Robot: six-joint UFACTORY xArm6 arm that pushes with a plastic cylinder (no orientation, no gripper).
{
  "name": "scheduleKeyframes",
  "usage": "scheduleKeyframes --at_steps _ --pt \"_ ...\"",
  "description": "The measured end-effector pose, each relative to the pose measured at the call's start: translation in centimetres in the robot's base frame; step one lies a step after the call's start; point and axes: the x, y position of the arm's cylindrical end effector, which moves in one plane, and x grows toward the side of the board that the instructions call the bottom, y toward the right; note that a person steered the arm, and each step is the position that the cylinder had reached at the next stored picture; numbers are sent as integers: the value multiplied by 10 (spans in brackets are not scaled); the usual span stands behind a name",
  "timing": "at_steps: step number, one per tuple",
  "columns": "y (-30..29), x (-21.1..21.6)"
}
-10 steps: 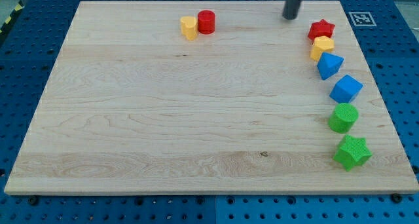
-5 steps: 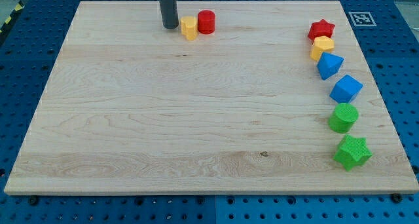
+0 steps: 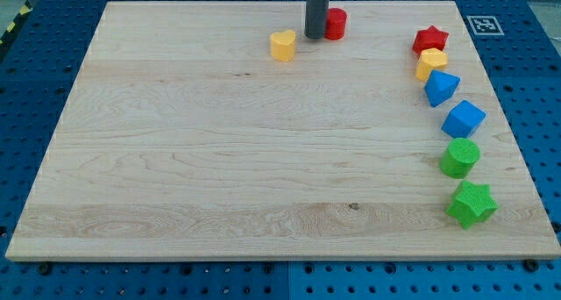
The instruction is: Move the red circle to the top of the red star
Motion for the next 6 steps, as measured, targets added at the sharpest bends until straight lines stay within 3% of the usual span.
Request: scheduleKeyframes --at_steps 3,6 --pt "-17 -9" --pt "33 -10"
